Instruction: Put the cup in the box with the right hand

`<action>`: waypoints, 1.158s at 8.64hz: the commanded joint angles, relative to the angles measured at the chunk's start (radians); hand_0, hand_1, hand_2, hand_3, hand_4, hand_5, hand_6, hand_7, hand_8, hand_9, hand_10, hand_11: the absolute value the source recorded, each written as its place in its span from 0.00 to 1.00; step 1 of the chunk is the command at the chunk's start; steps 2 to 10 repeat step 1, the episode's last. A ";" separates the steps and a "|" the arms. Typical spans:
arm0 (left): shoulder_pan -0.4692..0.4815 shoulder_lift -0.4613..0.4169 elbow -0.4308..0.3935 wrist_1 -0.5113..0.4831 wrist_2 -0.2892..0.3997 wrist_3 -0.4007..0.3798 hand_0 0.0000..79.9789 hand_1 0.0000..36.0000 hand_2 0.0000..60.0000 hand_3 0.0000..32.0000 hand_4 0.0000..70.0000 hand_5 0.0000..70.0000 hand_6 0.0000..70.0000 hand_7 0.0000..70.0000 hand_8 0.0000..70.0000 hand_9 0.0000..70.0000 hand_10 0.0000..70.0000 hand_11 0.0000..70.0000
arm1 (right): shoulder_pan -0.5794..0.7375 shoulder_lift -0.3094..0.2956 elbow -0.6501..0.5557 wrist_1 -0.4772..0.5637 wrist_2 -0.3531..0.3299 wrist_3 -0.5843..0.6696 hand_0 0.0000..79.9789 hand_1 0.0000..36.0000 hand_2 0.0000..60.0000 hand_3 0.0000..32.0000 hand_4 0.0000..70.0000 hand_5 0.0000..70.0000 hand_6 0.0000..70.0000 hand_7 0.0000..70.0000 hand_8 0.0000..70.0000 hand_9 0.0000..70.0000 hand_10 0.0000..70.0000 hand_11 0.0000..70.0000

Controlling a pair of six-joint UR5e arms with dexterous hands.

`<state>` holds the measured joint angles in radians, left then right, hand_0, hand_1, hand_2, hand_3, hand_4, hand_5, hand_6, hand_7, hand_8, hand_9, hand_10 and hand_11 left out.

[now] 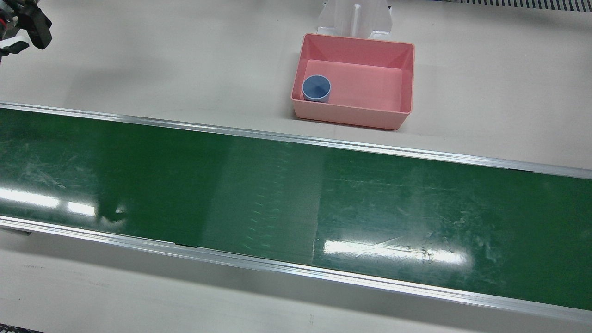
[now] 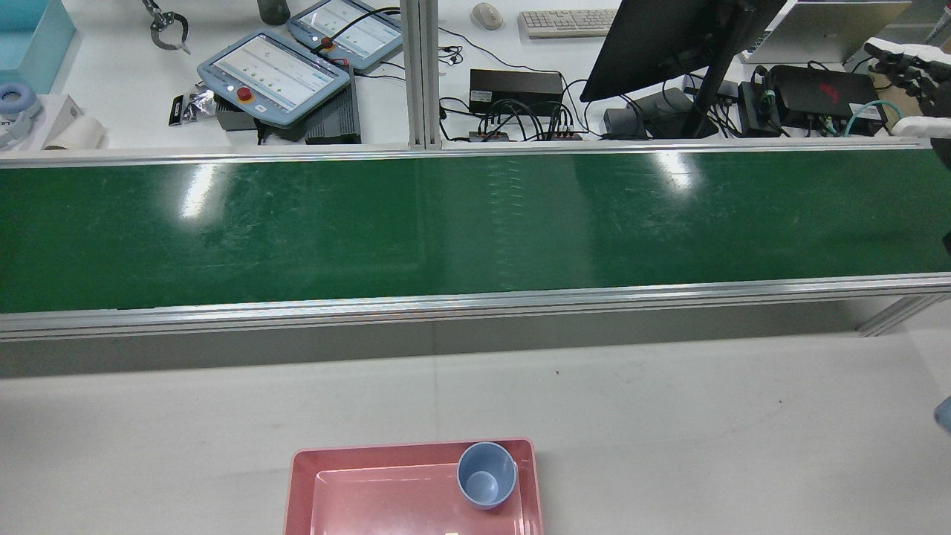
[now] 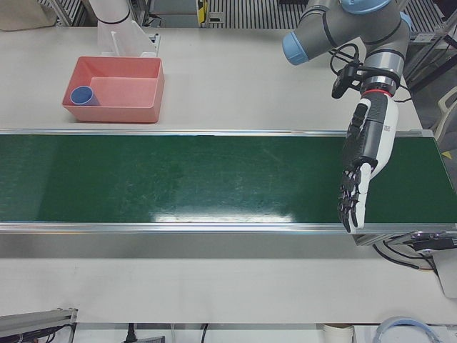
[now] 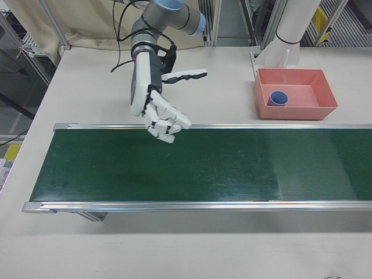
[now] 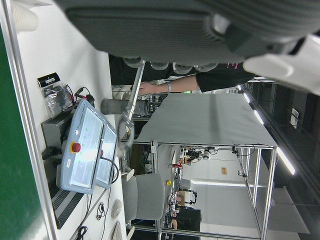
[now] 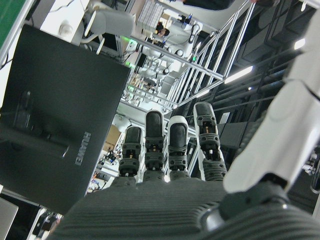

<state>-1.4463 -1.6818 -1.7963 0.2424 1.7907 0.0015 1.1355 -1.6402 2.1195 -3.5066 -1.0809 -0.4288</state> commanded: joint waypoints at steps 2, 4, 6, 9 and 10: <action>0.000 -0.001 0.000 0.002 0.001 0.000 0.00 0.00 0.00 0.00 0.00 0.00 0.00 0.00 0.00 0.00 0.00 0.00 | 0.076 0.014 -0.143 0.062 -0.147 0.018 0.44 0.14 0.16 0.04 0.02 0.03 0.01 0.02 0.00 0.00 0.00 0.01; 0.000 -0.001 0.000 0.002 0.001 0.000 0.00 0.00 0.00 0.00 0.00 0.00 0.00 0.00 0.00 0.00 0.00 0.00 | 0.076 0.014 -0.143 0.062 -0.147 0.018 0.44 0.14 0.16 0.04 0.02 0.03 0.01 0.02 0.00 0.00 0.00 0.01; 0.000 -0.001 0.000 0.002 0.001 0.000 0.00 0.00 0.00 0.00 0.00 0.00 0.00 0.00 0.00 0.00 0.00 0.00 | 0.076 0.014 -0.143 0.062 -0.147 0.018 0.44 0.14 0.16 0.04 0.02 0.03 0.01 0.02 0.00 0.00 0.00 0.01; 0.000 -0.001 0.000 0.002 0.001 0.000 0.00 0.00 0.00 0.00 0.00 0.00 0.00 0.00 0.00 0.00 0.00 0.00 | 0.076 0.014 -0.143 0.062 -0.147 0.018 0.44 0.14 0.16 0.04 0.02 0.03 0.01 0.02 0.00 0.00 0.00 0.01; 0.000 -0.001 0.000 0.002 0.001 0.000 0.00 0.00 0.00 0.00 0.00 0.00 0.00 0.00 0.00 0.00 0.00 0.00 | 0.076 0.014 -0.143 0.062 -0.147 0.018 0.44 0.14 0.16 0.04 0.02 0.03 0.01 0.02 0.00 0.00 0.00 0.01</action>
